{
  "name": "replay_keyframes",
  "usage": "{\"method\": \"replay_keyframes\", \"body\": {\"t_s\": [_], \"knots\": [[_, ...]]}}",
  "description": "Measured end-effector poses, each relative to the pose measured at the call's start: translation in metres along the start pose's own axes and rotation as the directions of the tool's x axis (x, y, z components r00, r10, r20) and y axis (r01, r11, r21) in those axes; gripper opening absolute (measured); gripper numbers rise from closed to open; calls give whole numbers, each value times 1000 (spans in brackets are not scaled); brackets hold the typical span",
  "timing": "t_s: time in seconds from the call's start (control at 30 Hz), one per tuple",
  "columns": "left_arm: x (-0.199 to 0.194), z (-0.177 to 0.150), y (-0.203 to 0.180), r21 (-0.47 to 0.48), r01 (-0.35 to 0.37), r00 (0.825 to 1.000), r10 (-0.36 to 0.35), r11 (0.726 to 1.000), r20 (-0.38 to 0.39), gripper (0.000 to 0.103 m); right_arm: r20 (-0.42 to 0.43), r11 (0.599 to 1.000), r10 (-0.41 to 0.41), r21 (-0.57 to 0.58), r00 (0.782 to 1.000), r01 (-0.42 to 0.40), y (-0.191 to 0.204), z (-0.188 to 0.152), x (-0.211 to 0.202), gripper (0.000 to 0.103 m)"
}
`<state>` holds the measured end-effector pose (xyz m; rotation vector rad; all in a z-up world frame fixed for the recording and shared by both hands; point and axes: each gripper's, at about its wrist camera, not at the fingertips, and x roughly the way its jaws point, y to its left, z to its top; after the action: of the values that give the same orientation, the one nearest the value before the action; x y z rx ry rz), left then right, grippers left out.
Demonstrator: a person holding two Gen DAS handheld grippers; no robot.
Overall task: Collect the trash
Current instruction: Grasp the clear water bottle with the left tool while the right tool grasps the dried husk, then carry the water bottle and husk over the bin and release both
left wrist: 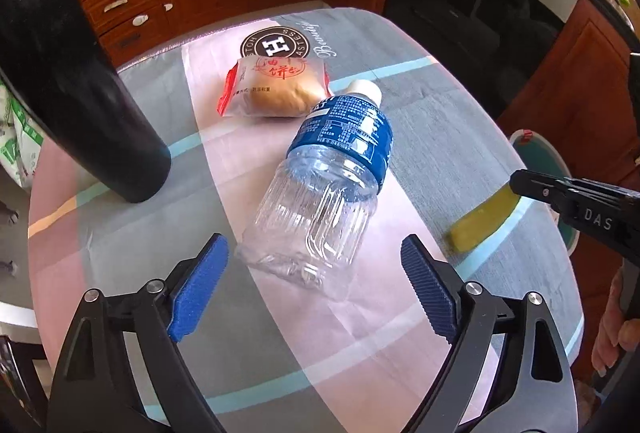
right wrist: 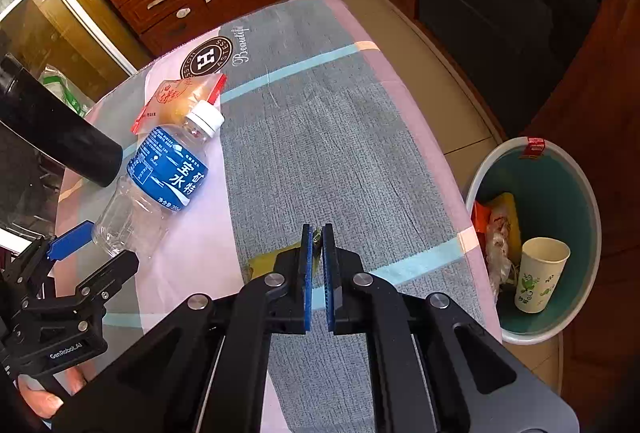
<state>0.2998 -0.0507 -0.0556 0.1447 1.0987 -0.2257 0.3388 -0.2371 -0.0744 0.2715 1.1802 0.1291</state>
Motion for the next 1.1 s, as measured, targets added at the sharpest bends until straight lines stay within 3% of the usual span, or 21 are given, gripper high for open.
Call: {"method": "replay_keyframes", "body": {"t_s": [0.2, 0.37, 0.4, 0.43, 0.5, 0.7, 1.1], "knots": [[30, 14, -6, 58, -45, 998, 47, 997, -41, 92, 15, 1000, -20, 3, 1000, 20, -8, 4, -3, 5], [48, 18, -4, 46, -16, 998, 19, 999, -63, 92, 9, 1000, -20, 17, 1000, 20, -15, 8, 1, 5], [49, 18, -4, 46, -5, 998, 8, 999, -63, 89, 6, 1000, -20, 19, 1000, 20, -15, 8, 3, 5], [49, 17, -5, 50, 2, 998, 1, 999, -63, 77, 2, 1000, -20, 21, 1000, 20, -15, 9, 5, 5], [51, 15, -9, 63, 25, 997, -20, 998, -75, 65, -8, 1000, -19, 24, 1000, 19, -16, 9, 8, 5], [35, -1, -16, 28, 19, 998, -17, 999, -62, 63, -7, 1000, -4, 24, 1000, 4, -17, 4, 5, 5], [-15, -26, -49, 8, 79, 997, -79, 997, -25, 63, 68, 1000, 11, 22, 998, -13, -24, -8, -43, 5]]}}
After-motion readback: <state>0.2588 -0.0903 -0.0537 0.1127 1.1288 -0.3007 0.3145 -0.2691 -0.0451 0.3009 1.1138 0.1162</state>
